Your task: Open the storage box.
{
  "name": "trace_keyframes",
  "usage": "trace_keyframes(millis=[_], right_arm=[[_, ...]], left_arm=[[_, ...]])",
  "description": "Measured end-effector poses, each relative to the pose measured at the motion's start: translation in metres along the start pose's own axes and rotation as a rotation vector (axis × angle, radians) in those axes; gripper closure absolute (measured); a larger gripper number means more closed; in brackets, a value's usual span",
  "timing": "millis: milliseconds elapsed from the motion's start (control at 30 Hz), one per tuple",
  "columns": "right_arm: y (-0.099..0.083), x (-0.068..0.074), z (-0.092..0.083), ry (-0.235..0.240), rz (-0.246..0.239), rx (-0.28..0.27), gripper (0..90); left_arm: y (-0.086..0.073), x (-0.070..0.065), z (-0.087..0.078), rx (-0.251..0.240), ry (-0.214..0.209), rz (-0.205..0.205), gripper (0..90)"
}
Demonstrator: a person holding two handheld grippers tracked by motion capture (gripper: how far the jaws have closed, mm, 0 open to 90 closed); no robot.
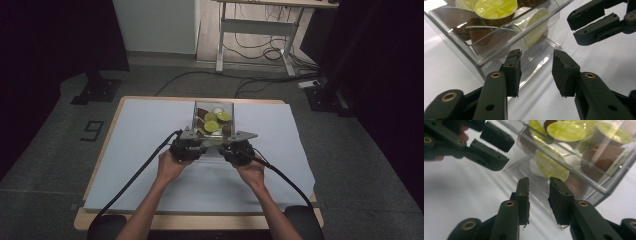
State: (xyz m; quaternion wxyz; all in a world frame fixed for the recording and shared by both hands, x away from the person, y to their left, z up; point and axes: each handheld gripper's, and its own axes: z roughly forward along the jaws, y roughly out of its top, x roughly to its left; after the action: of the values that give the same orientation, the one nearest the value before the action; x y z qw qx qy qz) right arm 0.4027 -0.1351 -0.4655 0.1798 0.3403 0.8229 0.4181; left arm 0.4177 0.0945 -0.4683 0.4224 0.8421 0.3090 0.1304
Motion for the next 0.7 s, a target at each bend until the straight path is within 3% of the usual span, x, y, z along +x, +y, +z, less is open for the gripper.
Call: trace_keyframes(millis=[233,700], right_arm=[[0.000,-0.004,0.004,-0.033,0.026,-0.007,74.2],[0.006,-0.001,0.012,-0.053,0.012,-0.020,76.1]], left_arm=[[0.002,0.002,0.004,-0.019,0.011,-0.008,63.4],[0.001,0.001,0.009,-0.054,0.010,0.007,67.8]])
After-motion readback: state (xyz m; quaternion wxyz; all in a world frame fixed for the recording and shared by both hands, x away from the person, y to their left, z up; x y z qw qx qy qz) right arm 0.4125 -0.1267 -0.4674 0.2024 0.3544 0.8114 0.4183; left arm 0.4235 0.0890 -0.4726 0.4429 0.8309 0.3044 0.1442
